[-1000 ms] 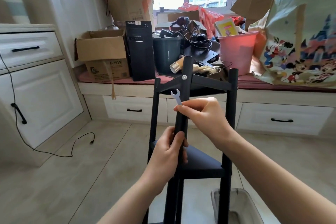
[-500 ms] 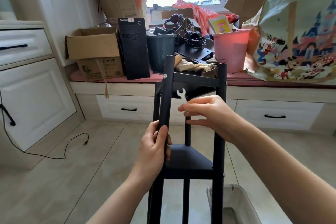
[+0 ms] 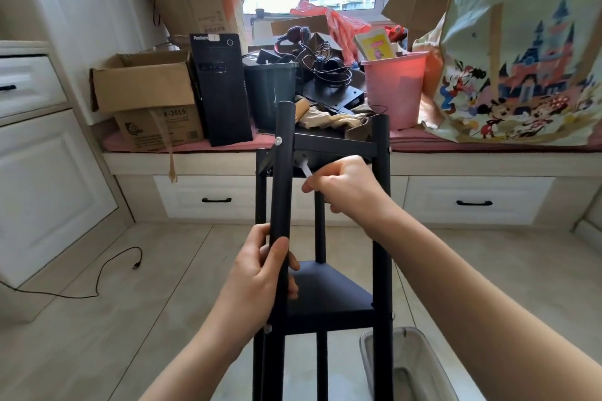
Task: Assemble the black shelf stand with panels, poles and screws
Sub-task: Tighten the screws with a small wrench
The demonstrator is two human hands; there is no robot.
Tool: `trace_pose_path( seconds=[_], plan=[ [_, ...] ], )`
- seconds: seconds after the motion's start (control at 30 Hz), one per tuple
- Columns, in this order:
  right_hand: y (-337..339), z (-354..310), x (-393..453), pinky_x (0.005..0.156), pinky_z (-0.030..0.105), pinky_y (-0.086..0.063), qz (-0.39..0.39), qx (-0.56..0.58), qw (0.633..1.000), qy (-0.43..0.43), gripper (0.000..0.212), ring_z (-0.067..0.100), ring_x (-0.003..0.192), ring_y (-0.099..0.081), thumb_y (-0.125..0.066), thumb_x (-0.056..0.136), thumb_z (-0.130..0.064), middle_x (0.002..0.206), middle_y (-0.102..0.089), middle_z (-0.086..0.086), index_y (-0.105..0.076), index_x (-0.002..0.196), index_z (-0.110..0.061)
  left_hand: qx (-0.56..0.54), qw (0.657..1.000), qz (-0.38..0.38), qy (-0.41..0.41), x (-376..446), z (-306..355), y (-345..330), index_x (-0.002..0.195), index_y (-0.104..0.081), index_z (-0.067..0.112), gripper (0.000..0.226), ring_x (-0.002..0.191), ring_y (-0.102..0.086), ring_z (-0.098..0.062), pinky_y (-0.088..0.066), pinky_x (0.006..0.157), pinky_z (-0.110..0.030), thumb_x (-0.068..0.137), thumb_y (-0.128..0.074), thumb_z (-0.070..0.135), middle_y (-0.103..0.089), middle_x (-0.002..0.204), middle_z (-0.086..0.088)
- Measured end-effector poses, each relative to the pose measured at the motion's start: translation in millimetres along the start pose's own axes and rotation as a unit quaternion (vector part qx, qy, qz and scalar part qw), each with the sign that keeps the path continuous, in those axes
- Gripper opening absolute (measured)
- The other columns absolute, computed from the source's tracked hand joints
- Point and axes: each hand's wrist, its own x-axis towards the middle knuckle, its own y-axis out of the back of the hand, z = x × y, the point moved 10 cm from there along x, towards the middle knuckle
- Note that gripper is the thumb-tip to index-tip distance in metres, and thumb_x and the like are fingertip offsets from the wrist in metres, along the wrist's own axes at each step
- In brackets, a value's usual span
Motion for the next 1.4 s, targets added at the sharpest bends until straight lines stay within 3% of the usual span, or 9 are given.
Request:
trace_pose_path(
  seconds=[0.13, 0.23, 0.37, 0.5, 0.6, 0.7, 0.8, 1.2, 1.4],
  plan=[
    [3.5, -0.8, 2.2, 0.067, 0.025, -0.043, 0.019, 0.024, 1.0, -0.001, 0.025, 0.006, 0.068, -0.05, -0.058, 0.086, -0.007, 0.063, -0.055, -0.012, -0.077, 0.075, -0.021, 0.015, 1.0, 0.007, 0.003, 0.5, 2.1, 2.7, 0.108, -0.052, 0.019, 0.01, 0.057, -0.062, -0.026, -0.059, 0.069, -0.056, 0.104, -0.046, 0.025, -0.066, 0.08, -0.01],
    [7.6, -3.8, 1.3, 0.058, 0.02, -0.043, 0.03, 0.031, 0.999, 0.01, 0.022, 0.004, 0.058, -0.055, -0.061, 0.087, -0.011, 0.053, -0.06, -0.01, -0.079, 0.077, -0.02, 0.019, 1.0, 0.001, 0.018, 2.2, 1.1, 4.3, 0.111, -0.053, 0.019, 0.01, 0.059, -0.064, -0.026, -0.06, 0.069, -0.053, 0.104, -0.048, 0.024, -0.067, 0.079, -0.008],
    [5.9, -5.8, 1.1, 0.049, 0.015, -0.042, 0.02, 0.016, 1.0, 0.01, 0.014, 0.004, 0.052, -0.055, -0.067, 0.088, -0.016, 0.057, -0.065, -0.004, -0.079, 0.082, -0.013, 0.02, 0.999, -0.018, 0.037, 1.4, 0.4, 3.5, 0.113, -0.052, 0.023, 0.012, 0.064, -0.067, -0.027, -0.062, 0.068, -0.049, 0.103, -0.049, 0.026, -0.07, 0.079, -0.006],
    [9.5, -11.9, 3.4, 0.057, 0.019, -0.051, 0.044, -0.048, 0.997, 0.039, 0.016, 0.007, 0.058, -0.06, -0.067, 0.089, -0.019, 0.062, -0.069, -0.001, -0.08, 0.08, -0.014, 0.02, 0.998, -0.024, 0.048, 0.0, -2.3, 2.9, 0.115, -0.052, 0.024, 0.012, 0.066, -0.069, -0.029, -0.062, 0.07, -0.052, 0.103, -0.05, 0.026, -0.069, 0.08, -0.008],
    [10.3, -19.5, 2.7, 0.056, 0.015, -0.051, 0.062, -0.101, 0.99, 0.073, 0.02, 0.011, 0.064, -0.063, -0.065, 0.091, -0.018, 0.066, -0.069, 0.0, -0.08, 0.079, -0.014, 0.013, 0.998, -0.029, 0.059, -0.2, -3.8, 2.3, 0.116, -0.051, 0.026, 0.013, 0.069, -0.069, -0.033, -0.061, 0.069, -0.052, 0.104, -0.05, 0.025, -0.067, 0.082, -0.014],
    [7.7, -24.8, 2.0, 0.066, 0.025, -0.057, 0.072, -0.14, 0.982, 0.107, 0.019, 0.017, 0.073, -0.067, -0.064, 0.093, -0.018, 0.079, -0.07, 0.003, -0.08, 0.085, -0.012, 0.012, 0.997, -0.039, 0.07, -0.6, -5.9, 1.0, 0.122, -0.05, 0.029, 0.018, 0.073, -0.07, -0.033, -0.063, 0.07, -0.048, 0.103, -0.05, 0.027, -0.067, 0.083, -0.013],
    [3.5, -26.7, 1.2, 0.066, 0.024, -0.055, 0.069, -0.15, 0.979, 0.12, 0.018, 0.017, 0.075, -0.066, -0.065, 0.093, -0.019, 0.085, -0.069, 0.004, -0.08, 0.088, -0.011, 0.01, 0.996, -0.045, 0.074, -1.6, -7.4, 0.3, 0.122, -0.05, 0.028, 0.019, 0.07, -0.07, -0.029, -0.062, 0.071, -0.049, 0.103, -0.05, 0.027, -0.067, 0.081, -0.011],
    [7.4, -28.9, -1.1, 0.062, 0.034, -0.054, 0.116, -0.147, 0.973, 0.135, 0.024, 0.025, 0.065, -0.064, -0.061, 0.089, -0.012, 0.066, -0.067, 0.011, -0.076, 0.071, -0.004, 0.031, 0.998, -0.031, 0.051, -0.4, -2.9, 0.5, 0.123, -0.049, 0.024, 0.019, 0.064, -0.068, -0.027, -0.062, 0.067, -0.048, 0.104, -0.049, 0.025, -0.068, 0.076, -0.004],
    [5.0, -31.2, -0.7, 0.063, 0.035, -0.055, 0.109, -0.132, 0.975, 0.14, 0.024, 0.023, 0.063, -0.064, -0.062, 0.091, -0.013, 0.067, -0.068, 0.01, -0.077, 0.075, -0.005, 0.02, 0.997, -0.048, 0.058, -2.2, -2.7, -1.4, 0.119, -0.05, 0.026, 0.016, 0.066, -0.069, -0.027, -0.062, 0.069, -0.049, 0.103, -0.05, 0.027, -0.067, 0.078, -0.007]
  ],
)
